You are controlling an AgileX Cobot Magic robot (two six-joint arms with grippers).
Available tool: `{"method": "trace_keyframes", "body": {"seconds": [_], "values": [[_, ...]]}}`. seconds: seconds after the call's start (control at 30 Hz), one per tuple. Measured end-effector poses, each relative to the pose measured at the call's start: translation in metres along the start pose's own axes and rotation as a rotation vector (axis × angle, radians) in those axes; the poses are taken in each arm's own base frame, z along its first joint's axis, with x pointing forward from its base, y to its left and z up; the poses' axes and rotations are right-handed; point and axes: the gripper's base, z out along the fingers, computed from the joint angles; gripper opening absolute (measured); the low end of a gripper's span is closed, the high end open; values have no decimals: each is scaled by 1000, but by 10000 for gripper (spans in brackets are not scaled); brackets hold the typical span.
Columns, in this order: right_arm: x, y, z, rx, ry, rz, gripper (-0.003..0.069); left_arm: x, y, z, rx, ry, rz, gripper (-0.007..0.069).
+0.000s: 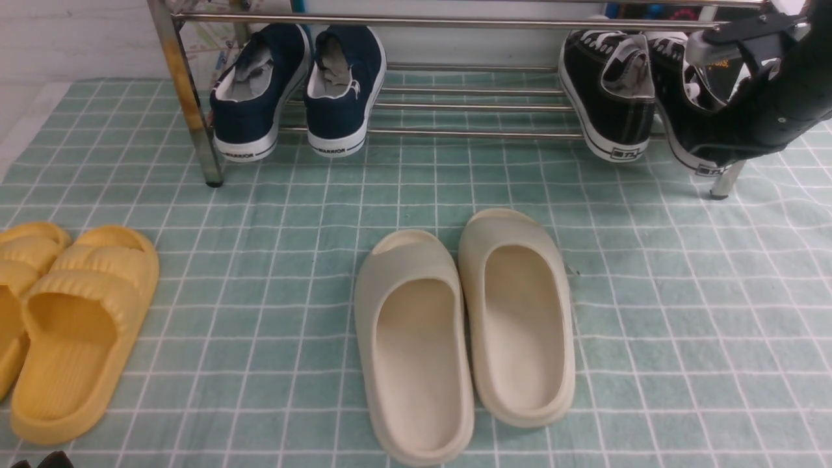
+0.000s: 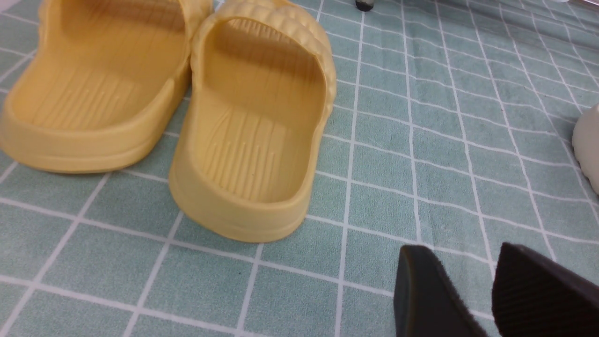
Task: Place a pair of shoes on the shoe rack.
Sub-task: Use the right arm to put a shoe into the shoe rack
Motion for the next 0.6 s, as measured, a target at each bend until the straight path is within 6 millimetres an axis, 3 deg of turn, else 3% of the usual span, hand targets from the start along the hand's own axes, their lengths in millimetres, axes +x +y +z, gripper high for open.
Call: {"method": "trace_keyframes", "body": {"seconds": [0.4, 0.5, 0.6], "values": [[-6, -4, -4, 34, -23, 48, 20, 0, 0, 0, 0, 0, 0, 238], [-8, -3, -9, 19, 8, 45, 62, 0, 0, 0, 0, 0, 0, 238], [-10, 1, -25, -32, 39, 36, 197, 0, 0, 0, 0, 0, 0, 238]]}}
